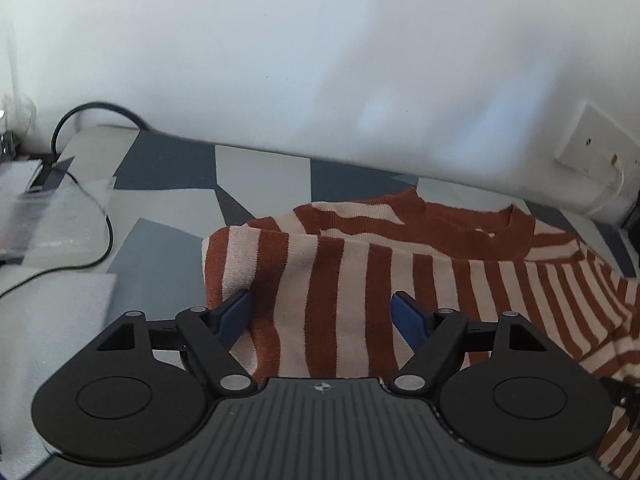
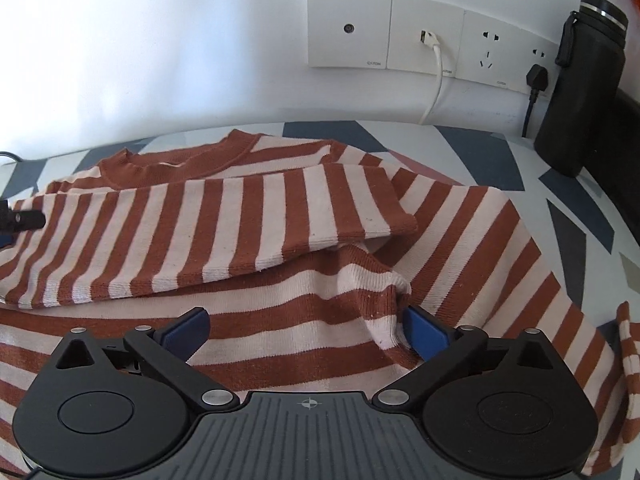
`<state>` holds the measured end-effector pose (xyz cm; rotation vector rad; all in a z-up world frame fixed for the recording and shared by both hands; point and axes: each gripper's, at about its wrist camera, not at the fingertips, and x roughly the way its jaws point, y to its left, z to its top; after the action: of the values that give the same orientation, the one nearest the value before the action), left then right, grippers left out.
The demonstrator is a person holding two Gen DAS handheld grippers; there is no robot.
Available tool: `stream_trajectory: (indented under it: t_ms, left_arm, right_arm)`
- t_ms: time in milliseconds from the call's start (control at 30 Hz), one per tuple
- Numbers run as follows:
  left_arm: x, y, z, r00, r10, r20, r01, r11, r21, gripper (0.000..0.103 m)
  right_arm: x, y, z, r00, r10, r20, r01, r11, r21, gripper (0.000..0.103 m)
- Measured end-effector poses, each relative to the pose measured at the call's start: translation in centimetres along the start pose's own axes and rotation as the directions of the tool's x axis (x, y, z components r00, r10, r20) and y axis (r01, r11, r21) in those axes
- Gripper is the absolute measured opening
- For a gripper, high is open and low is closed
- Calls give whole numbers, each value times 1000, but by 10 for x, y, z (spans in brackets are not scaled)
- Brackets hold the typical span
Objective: Fold clothes
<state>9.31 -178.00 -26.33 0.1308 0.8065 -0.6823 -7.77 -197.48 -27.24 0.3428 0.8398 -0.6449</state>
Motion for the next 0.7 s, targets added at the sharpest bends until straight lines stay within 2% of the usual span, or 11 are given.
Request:
stream_trajectory:
  t_ms: [67,133,200,267,433,500,533,600,633,667,700]
  left_arm:
    - [-18,-3,-5,999,-14,33,14,1000,-8,82]
    - [-39,-6,-12,999,13,48,-13,1000,18,89]
    - [-53,-9,-25,997,54,54,-57,997,54,93]
    - [-60,-12,-41,996,85,29,-87,993,79,93]
    - [-65,-9,-65,993,119,-19,-118,992,51,93]
    - [-67,-7,-75,991,132,-38,-130,991,38,91]
    - [-67,-6,-79,989,138,-48,-137,990,32,88]
    - [-71,-7,-86,990,127,-55,-125,991,38,72]
    - [-73,-9,-87,993,105,-50,-102,993,55,52]
    - [-76,-11,-88,993,105,-52,-102,993,57,44]
    - [-77,-14,-89,992,110,-54,-107,993,56,42]
  right_arm:
    - [-4,-1,0,1000,2,12,-2,1000,10,102]
    - [-10,-3,-1,1000,2,27,-3,1000,25,102]
    - [-16,-5,-2,999,25,27,-26,999,20,102]
    - [-21,-5,-4,999,29,22,-29,999,-18,102]
    - [-29,-9,-17,999,-22,35,25,998,-62,102]
    - [-27,-13,-23,999,-35,17,36,997,-67,91]
    - [-25,-16,-26,999,-40,-1,40,997,-65,77]
    - [-26,-27,-32,1000,-19,-3,19,1000,-10,66]
    - [-29,-32,-33,1000,-25,10,25,1000,18,48]
    - [-31,-36,-34,999,-31,16,31,999,24,31]
    - [-33,-39,-35,1000,-22,15,22,999,25,26]
